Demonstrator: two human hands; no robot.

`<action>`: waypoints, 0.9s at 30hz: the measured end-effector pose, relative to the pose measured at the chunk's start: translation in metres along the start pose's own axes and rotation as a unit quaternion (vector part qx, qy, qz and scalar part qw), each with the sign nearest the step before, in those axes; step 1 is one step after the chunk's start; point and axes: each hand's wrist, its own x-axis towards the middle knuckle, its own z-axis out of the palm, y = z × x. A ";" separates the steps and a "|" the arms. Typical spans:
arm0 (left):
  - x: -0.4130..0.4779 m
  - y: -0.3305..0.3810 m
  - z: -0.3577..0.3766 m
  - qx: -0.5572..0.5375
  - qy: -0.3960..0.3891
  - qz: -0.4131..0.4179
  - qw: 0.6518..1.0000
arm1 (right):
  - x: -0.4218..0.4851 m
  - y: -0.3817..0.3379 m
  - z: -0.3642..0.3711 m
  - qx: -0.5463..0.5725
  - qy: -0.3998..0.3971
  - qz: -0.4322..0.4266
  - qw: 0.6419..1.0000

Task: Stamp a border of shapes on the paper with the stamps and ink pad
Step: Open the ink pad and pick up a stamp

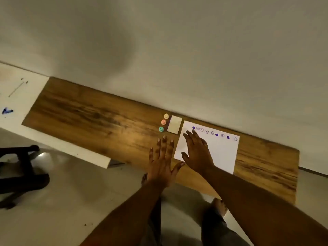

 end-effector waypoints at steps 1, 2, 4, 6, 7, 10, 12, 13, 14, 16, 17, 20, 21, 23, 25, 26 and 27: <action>0.004 -0.004 0.011 -0.005 -0.004 -0.007 1.000 | 0.009 0.000 0.013 -0.013 -0.005 -0.014 1.000; 0.007 -0.008 0.022 -0.005 0.002 -0.018 1.000 | 0.017 0.001 0.021 -0.024 -0.009 -0.016 1.000; 0.017 -0.019 0.046 0.011 0.001 -0.021 1.000 | 0.036 0.006 0.037 -0.042 -0.015 -0.033 0.998; 0.026 -0.026 0.067 0.006 0.007 -0.020 1.000 | 0.057 0.010 0.053 -0.032 -0.011 -0.048 0.998; 0.032 -0.030 0.077 0.005 0.013 -0.022 1.000 | 0.068 0.013 0.059 -0.027 0.001 -0.055 0.998; 0.053 -0.044 0.099 -0.019 0.030 -0.029 0.999 | 0.099 0.020 0.070 -0.035 0.030 -0.075 0.996; 0.062 -0.047 0.112 -0.047 0.048 -0.033 0.997 | 0.112 0.023 0.080 -0.053 0.038 -0.088 0.994; 0.065 -0.049 0.117 -0.057 0.058 -0.035 0.996 | 0.116 0.026 0.085 -0.063 0.042 -0.093 0.993; 0.068 -0.050 0.121 -0.065 0.068 -0.036 0.995 | 0.119 0.029 0.090 -0.066 0.047 -0.097 0.992; 0.070 -0.054 0.130 -0.079 0.091 -0.037 0.992 | 0.119 0.034 0.101 -0.066 0.072 -0.101 0.990; 0.070 -0.055 0.134 -0.084 0.105 -0.035 0.990 | 0.118 0.035 0.106 -0.072 0.086 -0.104 0.988; 0.071 -0.055 0.141 -0.111 0.134 -0.050 0.984 | 0.119 0.033 0.115 -0.067 0.102 -0.092 0.988; 0.069 -0.054 0.142 -0.119 0.145 -0.062 0.980 | 0.120 0.032 0.117 -0.062 0.104 -0.083 0.989; 0.066 -0.055 0.143 -0.133 0.159 -0.084 0.975 | 0.119 0.028 0.116 -0.060 0.106 -0.067 0.990; 0.065 -0.056 0.143 -0.137 0.157 -0.091 0.974 | 0.115 0.024 0.114 -0.069 0.108 -0.064 0.990; 0.065 -0.056 0.143 -0.134 0.156 -0.094 0.974 | 0.112 0.023 0.114 -0.078 0.108 -0.066 0.989; 0.064 -0.057 0.142 -0.130 0.154 -0.101 0.974 | 0.109 0.021 0.115 -0.084 0.105 -0.067 0.989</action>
